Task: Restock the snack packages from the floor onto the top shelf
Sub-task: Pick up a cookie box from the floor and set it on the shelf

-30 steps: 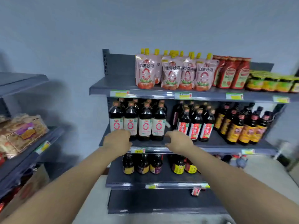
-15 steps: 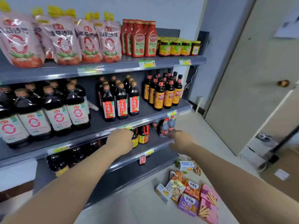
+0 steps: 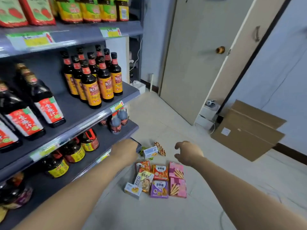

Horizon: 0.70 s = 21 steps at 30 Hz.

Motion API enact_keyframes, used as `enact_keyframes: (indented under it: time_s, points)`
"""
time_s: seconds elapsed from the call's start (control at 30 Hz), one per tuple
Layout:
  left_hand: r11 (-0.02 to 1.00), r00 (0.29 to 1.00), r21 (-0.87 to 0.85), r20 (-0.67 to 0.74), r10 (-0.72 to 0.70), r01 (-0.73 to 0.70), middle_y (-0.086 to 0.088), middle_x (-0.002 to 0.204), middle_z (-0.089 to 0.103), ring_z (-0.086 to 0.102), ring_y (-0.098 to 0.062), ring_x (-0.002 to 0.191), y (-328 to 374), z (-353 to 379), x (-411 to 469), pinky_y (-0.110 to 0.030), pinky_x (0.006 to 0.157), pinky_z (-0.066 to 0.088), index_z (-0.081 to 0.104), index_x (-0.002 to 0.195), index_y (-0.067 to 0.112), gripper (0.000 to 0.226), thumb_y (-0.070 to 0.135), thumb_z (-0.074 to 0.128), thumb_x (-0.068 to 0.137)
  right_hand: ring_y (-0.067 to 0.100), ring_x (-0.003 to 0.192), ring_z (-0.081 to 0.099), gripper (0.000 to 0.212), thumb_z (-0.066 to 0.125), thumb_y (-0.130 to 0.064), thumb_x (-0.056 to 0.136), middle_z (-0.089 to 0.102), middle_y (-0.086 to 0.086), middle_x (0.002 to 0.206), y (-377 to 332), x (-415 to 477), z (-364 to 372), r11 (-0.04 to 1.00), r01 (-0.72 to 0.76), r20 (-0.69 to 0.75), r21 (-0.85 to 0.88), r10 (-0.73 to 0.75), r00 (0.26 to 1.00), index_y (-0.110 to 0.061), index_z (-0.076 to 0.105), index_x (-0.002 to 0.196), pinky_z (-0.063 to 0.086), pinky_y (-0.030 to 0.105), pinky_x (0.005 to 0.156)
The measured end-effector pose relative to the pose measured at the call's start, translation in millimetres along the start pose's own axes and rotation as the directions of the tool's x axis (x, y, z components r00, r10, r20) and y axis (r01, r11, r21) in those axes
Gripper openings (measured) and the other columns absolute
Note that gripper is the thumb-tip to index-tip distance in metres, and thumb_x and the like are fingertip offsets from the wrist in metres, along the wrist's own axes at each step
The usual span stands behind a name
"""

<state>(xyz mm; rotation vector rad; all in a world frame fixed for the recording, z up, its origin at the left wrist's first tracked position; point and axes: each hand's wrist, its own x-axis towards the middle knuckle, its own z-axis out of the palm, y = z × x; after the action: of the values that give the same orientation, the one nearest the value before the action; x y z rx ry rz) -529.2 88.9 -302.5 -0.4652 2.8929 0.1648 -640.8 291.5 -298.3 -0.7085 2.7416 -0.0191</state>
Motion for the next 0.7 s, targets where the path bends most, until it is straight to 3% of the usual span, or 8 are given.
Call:
enact_keyframes:
  time_s: [0.23, 0.4, 0.57, 0.7]
  points:
    - [0.997, 0.998, -0.07, 0.063, 0.028, -0.024, -0.007, 0.104, 0.064, 0.063, -0.029, 0.096, 51, 35, 115, -0.036, 0.073, 0.05, 0.062, 0.094, 0.015, 0.017, 0.031, 0.057, 0.088, 0.025, 0.118, 0.054, 0.038, 0.056, -0.03, 0.093, 0.054, 0.004, 0.132, 75, 87, 15, 0.998, -0.06, 0.099, 0.035, 0.057, 0.993, -0.021, 0.053, 0.13, 0.047, 0.032, 0.087]
    - [0.996, 0.994, -0.086, 0.105, 0.033, -0.024, -0.004, 0.105, 0.063, 0.063, -0.026, 0.095, 71, 75, 188, -0.035, 0.073, 0.051, 0.063, 0.108, 0.015, 0.027, 0.033, 0.053, 0.09, 0.023, 0.118, 0.053, 0.037, 0.055, -0.028, 0.094, 0.055, 0.003, 0.13, 112, 151, 36, 0.993, -0.102, 0.168, 0.056, 0.091, 0.981, -0.021, 0.053, 0.13, 0.043, 0.028, 0.082]
    - [0.997, 0.983, -0.056, 0.175, 0.062, -0.053, -0.002, 0.099, 0.066, 0.065, -0.023, 0.09, 80, 114, 257, -0.032, 0.068, 0.051, 0.064, 0.105, 0.019, 0.022, 0.031, 0.051, 0.092, 0.023, 0.117, 0.055, 0.038, 0.055, -0.029, 0.092, 0.057, 0.002, 0.13, 135, 216, 67, 0.988, -0.143, 0.258, 0.053, 0.125, 0.958, -0.022, 0.054, 0.13, 0.046, 0.03, 0.087]
    - [0.994, 0.972, -0.095, 0.222, 0.078, -0.058, -0.001, 0.097, 0.066, 0.065, -0.021, 0.087, 88, 149, 312, -0.033, 0.071, 0.055, 0.061, 0.1, 0.02, 0.017, 0.03, 0.05, 0.094, 0.021, 0.114, 0.056, 0.036, 0.055, -0.03, 0.093, 0.058, 0.0, 0.125, 152, 266, 99, 0.977, -0.199, 0.312, 0.077, 0.166, 0.935, -0.023, 0.055, 0.128, 0.046, 0.03, 0.082]
